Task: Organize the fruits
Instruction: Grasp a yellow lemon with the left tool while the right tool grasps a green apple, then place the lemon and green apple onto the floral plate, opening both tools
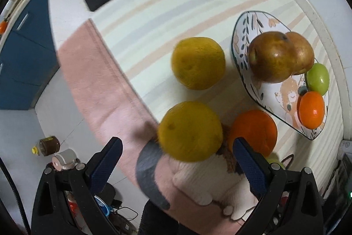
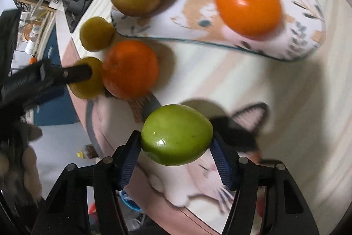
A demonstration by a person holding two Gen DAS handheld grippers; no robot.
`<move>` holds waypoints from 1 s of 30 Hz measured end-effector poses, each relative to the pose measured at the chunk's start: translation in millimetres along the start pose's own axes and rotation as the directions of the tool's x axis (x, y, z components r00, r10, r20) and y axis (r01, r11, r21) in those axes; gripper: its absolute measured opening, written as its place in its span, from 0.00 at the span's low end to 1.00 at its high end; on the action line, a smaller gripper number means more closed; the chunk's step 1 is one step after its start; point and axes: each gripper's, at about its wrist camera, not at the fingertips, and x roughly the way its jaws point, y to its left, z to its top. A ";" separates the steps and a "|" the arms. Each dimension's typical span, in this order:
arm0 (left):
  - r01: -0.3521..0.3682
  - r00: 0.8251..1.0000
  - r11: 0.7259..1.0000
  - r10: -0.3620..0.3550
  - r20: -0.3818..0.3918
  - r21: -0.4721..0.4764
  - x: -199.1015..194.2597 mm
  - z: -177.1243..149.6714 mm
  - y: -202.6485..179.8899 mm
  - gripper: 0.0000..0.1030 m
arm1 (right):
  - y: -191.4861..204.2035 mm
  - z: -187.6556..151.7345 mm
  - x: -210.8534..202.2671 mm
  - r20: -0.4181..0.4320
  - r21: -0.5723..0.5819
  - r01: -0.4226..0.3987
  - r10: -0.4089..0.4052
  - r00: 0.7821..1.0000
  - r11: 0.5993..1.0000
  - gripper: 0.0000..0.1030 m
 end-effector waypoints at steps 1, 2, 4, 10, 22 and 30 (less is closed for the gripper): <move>0.001 1.000 1.000 -0.001 -0.002 0.007 2.1 0.9 -1.6 0.98 | -1.9 -2.1 -1.6 -0.001 -0.003 0.010 -0.010 1.000 1.000 0.63; 0.003 1.000 1.000 -0.003 0.001 0.015 4.2 1.7 -3.6 0.97 | -5.1 -5.4 -3.4 -0.002 -0.005 0.018 -0.018 1.000 1.000 0.63; 0.014 1.000 1.000 -0.014 0.012 0.022 5.3 2.9 -5.1 0.82 | -10.5 -10.2 -5.9 -0.002 -0.001 0.025 -0.025 1.000 1.000 0.64; 0.021 0.999 0.999 -0.022 0.023 0.038 9.6 4.3 -7.6 0.61 | -26.2 -6.7 -6.6 -0.005 0.034 0.019 -0.019 1.000 0.999 0.64; 0.051 0.990 0.994 -0.064 0.129 0.096 -52.9 0.2 -30.7 0.60 | -45.5 -7.1 -54.6 0.086 0.076 -0.046 0.040 0.995 0.996 0.63; 0.162 0.959 0.967 -0.201 0.200 0.196 -118.0 44.1 -69.0 0.60 | -73.5 34.7 -124.2 0.246 0.138 -0.071 0.035 0.969 0.988 0.63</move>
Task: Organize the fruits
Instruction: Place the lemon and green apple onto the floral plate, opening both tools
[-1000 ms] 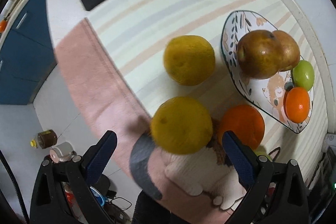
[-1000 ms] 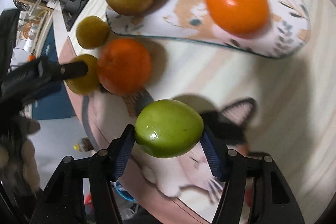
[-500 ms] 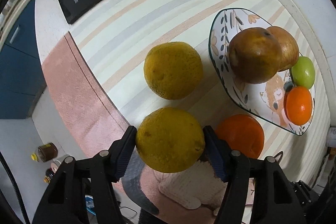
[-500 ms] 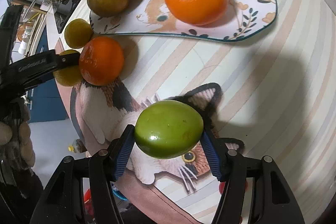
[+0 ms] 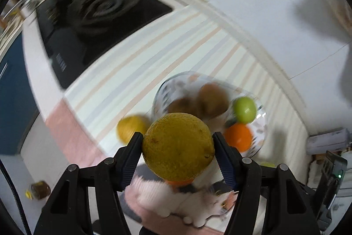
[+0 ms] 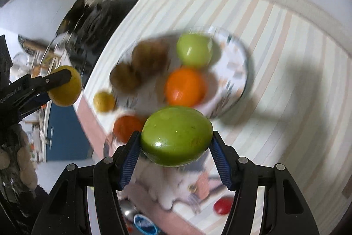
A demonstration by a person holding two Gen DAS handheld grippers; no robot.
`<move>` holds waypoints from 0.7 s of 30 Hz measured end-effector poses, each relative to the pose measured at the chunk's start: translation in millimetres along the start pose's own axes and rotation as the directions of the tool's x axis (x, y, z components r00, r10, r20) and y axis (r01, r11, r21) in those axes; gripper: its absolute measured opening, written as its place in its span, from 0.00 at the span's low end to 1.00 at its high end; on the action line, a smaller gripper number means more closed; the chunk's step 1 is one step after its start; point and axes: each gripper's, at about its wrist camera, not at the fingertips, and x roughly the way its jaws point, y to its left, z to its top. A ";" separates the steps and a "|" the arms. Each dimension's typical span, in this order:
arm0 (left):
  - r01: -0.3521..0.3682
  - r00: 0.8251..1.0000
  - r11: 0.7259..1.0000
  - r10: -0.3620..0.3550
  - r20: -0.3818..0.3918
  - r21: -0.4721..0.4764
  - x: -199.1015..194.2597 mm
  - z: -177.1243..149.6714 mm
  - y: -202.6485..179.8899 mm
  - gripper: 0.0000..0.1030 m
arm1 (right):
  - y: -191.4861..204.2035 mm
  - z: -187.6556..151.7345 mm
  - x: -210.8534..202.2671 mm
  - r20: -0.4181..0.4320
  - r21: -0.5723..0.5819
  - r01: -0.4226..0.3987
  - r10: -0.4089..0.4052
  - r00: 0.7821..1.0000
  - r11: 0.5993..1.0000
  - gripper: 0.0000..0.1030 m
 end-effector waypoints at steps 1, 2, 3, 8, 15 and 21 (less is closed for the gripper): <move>-0.001 1.000 1.000 0.001 0.003 0.016 1.2 10.1 -5.6 0.60 | -3.9 7.4 -3.2 0.010 0.005 0.009 -0.009 1.000 1.000 0.63; -0.012 1.000 0.999 0.012 0.002 0.039 5.4 22.6 -12.3 0.60 | -7.2 15.8 -4.0 0.017 0.012 0.019 -0.020 1.000 1.000 0.63; -0.023 1.000 0.998 0.023 0.005 0.054 9.6 30.5 -16.3 0.60 | -9.9 26.1 -1.5 0.024 0.018 0.038 -0.038 0.999 0.999 0.63; -0.068 0.995 0.992 0.076 -0.069 0.109 55.6 70.0 -30.5 0.60 | -22.7 55.3 21.0 0.006 0.017 0.109 -0.109 0.994 0.994 0.63; -0.110 0.974 0.981 0.138 -0.179 0.158 115.0 87.7 -34.6 0.60 | -38.3 63.8 40.0 -0.034 0.041 0.139 -0.137 0.990 0.989 0.63; -0.096 0.964 0.984 0.129 -0.233 0.148 134.2 89.4 -33.1 0.61 | -46.8 67.4 52.4 -0.067 0.066 0.134 -0.129 0.989 0.989 0.64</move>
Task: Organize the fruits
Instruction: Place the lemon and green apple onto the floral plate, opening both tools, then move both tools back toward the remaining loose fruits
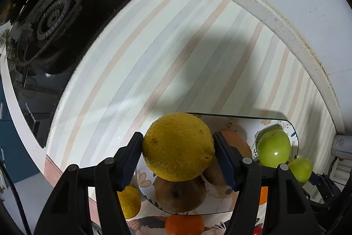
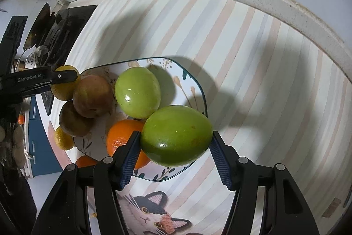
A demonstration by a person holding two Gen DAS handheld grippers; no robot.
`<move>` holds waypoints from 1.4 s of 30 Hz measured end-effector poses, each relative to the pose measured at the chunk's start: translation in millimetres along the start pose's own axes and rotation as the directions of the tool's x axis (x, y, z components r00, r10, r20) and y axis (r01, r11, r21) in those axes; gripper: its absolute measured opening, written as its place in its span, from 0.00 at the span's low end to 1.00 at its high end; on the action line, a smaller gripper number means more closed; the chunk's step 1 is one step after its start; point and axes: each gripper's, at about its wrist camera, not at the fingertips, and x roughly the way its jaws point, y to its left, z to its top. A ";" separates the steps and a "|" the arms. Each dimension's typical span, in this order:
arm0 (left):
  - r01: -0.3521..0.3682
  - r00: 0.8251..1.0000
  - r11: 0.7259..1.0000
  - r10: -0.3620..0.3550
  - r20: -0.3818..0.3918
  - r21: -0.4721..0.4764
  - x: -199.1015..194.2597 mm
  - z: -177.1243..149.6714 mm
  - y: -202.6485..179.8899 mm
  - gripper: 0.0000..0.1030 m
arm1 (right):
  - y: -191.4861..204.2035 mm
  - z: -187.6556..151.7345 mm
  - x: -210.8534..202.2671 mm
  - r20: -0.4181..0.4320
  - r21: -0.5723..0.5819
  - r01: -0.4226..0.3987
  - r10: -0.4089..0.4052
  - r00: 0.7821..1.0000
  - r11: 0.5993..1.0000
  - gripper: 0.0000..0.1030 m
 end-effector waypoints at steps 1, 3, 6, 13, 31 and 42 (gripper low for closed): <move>0.005 1.000 1.000 -0.005 -0.004 -0.008 1.6 -0.1 0.8 0.61 | -0.7 0.0 0.9 -0.005 0.004 -0.002 0.002 1.000 1.000 0.64; 0.006 1.000 1.000 -0.006 -0.011 -0.014 3.5 -1.5 1.3 0.61 | 0.4 1.0 5.9 -0.025 0.010 -0.001 0.002 1.000 1.000 0.64; -0.009 1.000 1.000 0.009 0.011 -0.011 0.2 -4.4 1.0 0.71 | 1.0 -1.1 7.5 -0.026 0.026 -0.002 0.003 1.000 1.000 0.77; 0.000 0.999 1.000 0.001 0.039 -0.016 -18.6 -17.9 5.2 0.87 | 17.9 -7.7 -7.6 -0.019 0.006 0.028 -0.028 0.999 1.000 0.91; -0.013 0.973 0.997 0.031 0.229 -0.077 -87.7 -146.3 -6.1 0.87 | 54.3 -69.4 -94.0 0.097 -0.166 0.099 -0.084 0.992 0.981 0.91; -0.013 0.931 0.999 0.027 0.363 -0.039 -158.2 -223.3 -17.5 0.87 | 71.7 -135.0 -170.4 0.211 -0.205 0.116 -0.072 0.975 0.972 0.91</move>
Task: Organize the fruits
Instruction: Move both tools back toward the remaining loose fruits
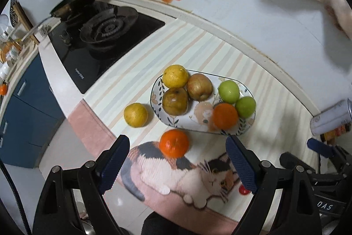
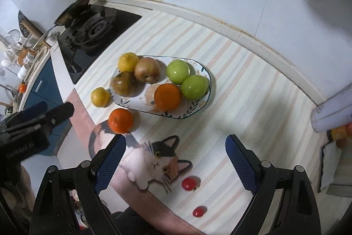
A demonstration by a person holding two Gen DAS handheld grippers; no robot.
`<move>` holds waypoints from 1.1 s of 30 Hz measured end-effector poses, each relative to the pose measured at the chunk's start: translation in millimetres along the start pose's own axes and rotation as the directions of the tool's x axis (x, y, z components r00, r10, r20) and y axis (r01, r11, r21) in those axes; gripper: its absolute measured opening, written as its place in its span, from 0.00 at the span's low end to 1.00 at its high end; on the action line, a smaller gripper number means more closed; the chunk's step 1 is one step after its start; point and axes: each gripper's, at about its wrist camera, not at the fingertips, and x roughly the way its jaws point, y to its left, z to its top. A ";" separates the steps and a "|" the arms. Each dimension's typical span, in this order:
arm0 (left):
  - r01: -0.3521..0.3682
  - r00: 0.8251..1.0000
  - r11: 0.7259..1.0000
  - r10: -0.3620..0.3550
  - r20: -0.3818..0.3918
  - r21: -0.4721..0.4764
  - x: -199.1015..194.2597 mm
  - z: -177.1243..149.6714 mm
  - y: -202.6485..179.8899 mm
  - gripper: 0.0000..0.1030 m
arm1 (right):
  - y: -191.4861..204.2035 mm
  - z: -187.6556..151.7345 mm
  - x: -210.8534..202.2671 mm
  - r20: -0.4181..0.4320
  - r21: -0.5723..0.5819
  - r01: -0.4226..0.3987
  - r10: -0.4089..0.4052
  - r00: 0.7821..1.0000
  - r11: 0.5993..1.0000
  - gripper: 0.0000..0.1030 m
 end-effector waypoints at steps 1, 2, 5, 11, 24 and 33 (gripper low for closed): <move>0.005 1.000 1.000 -0.005 0.006 0.009 -7.0 -5.4 -0.9 0.87 | 1.0 -2.5 -5.7 0.006 -0.002 -0.002 0.002 1.000 1.000 0.91; 0.007 1.000 1.000 -0.007 0.010 0.017 -12.4 -8.9 -2.2 0.87 | 2.4 -6.0 -12.6 0.013 -0.001 -0.004 0.004 1.000 1.000 0.91; 0.015 1.000 0.999 -0.016 0.024 0.038 -31.3 -19.6 -4.7 0.87 | 7.5 -17.6 -35.6 0.041 -0.004 -0.007 0.007 0.999 1.000 0.91; 0.009 0.997 0.998 -0.014 0.073 0.066 -69.0 -35.9 -6.2 0.87 | 13.7 -35.1 -72.4 0.086 -0.002 -0.016 0.016 0.996 1.000 0.91; 0.037 0.989 0.996 -0.049 0.142 0.085 -108.7 -48.8 -10.5 0.87 | 14.5 -41.0 -109.2 0.150 0.009 -0.025 0.023 0.988 1.000 0.91; -0.032 0.992 0.998 0.026 0.120 0.051 -75.0 -36.7 7.4 1.00 | 19.1 -25.4 -65.9 0.100 0.040 -0.080 0.076 0.992 0.996 0.91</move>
